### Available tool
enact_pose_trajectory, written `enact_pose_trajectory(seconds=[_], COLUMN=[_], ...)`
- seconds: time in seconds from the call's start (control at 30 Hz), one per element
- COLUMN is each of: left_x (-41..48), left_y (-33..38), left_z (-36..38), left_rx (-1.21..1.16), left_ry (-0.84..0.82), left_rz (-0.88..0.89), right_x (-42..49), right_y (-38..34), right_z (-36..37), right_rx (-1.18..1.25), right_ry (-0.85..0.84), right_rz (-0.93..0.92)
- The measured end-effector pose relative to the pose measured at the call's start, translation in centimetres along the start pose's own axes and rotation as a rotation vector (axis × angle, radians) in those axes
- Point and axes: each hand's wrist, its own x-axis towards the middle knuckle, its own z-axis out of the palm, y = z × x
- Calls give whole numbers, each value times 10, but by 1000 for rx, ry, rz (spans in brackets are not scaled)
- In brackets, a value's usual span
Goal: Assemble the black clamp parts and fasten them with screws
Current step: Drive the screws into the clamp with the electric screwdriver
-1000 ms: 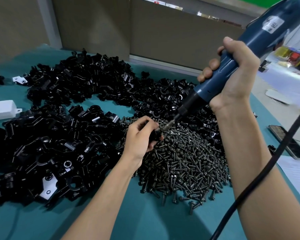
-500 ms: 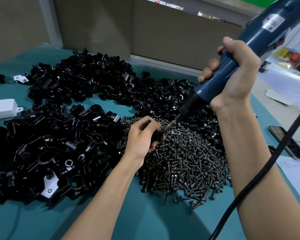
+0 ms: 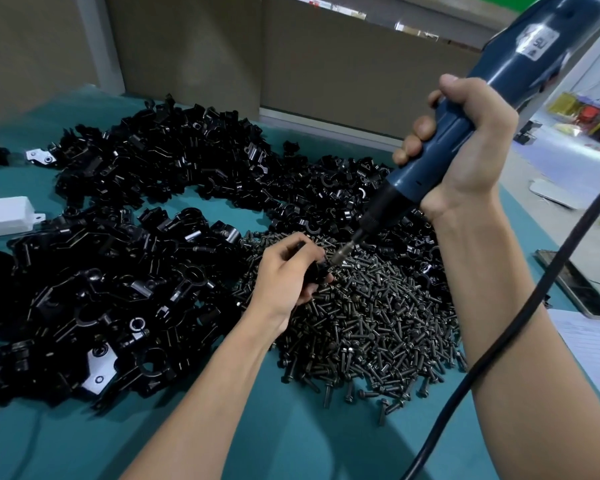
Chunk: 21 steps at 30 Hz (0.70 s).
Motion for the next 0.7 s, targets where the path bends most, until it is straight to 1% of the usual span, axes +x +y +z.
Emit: enact_pose_trajectory(seconds=[0.1, 0.2, 0.27, 0.4, 0.47, 0.53, 0.57, 0.7], left_x=[1, 1, 1, 0, -1, -1, 0, 1], left_y=[1, 3, 4, 7, 7, 5, 4, 3], left_z=[-2, -3, -4, -7, -6, -6, -6, -5], left_rx=[-30, -5, 10, -9, 5, 25, 31, 60], left_ry=[-9, -63, -101, -171, -195, -186, -172, -136], left_rz=[-38, -61, -101, -158, -152, -129, -110, -44], right_x=[0, 0, -1, 0, 1, 2, 3, 7], right_y=[1, 3, 5, 8, 8, 8, 8, 7], right_z=[-3, -10, -15, -21, -22, -20, -18, -15], right_rx=[57, 124, 192, 451, 508, 455, 414, 292], right_ry=[-36, -146, -262, -611, -699, -682, -637, -371], right_rz=[1, 6, 19, 85, 110, 112, 108, 89])
